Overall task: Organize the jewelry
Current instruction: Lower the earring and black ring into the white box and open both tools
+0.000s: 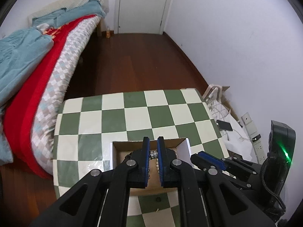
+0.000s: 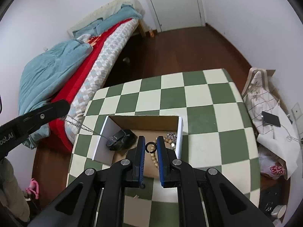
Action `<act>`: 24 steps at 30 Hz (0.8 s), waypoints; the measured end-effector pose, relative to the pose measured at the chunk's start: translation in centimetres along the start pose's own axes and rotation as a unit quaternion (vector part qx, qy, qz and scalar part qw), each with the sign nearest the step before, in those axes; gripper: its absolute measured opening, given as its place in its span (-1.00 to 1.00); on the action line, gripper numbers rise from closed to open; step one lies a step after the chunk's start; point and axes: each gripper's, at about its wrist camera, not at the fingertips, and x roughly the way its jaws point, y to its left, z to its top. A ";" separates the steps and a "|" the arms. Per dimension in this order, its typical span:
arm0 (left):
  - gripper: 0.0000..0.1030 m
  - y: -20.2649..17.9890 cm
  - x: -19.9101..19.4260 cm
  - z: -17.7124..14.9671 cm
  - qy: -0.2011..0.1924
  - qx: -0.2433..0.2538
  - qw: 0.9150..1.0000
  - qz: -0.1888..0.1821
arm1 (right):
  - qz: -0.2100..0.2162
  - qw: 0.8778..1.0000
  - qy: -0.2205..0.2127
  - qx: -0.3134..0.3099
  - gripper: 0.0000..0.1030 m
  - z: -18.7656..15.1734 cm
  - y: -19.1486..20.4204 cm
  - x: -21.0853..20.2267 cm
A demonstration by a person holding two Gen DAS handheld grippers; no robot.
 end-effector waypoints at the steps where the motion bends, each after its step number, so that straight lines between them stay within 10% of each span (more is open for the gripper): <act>1: -0.89 0.0 0.6 0.3 0.006 -0.001 1.000 -0.001 | -0.001 1.000 0.005 0.001 -0.75 0.3 -0.2 0.5; 9: -0.55 1.7 4.1 1.2 0.036 -0.028 0.998 0.045 | 0.010 0.997 0.075 0.009 -0.73 2.0 -1.4 5.8; 11: 0.31 2.4 4.1 1.1 0.032 -0.035 0.997 0.055 | 0.009 0.997 0.079 0.021 -0.73 2.3 -1.9 6.4; 13: 0.74 3.1 3.8 0.8 0.018 -0.043 0.996 0.072 | 0.011 0.996 0.078 0.030 -0.41 2.4 -2.3 6.4; 21: 1.00 5.0 3.6 -2.5 0.017 -0.038 0.989 0.142 | -0.023 0.998 0.056 0.032 0.07 1.2 -2.8 4.4; 24: 1.00 5.2 3.4 -4.4 0.009 -0.033 0.986 0.163 | -0.057 0.997 0.053 0.019 0.76 0.0 -2.4 3.8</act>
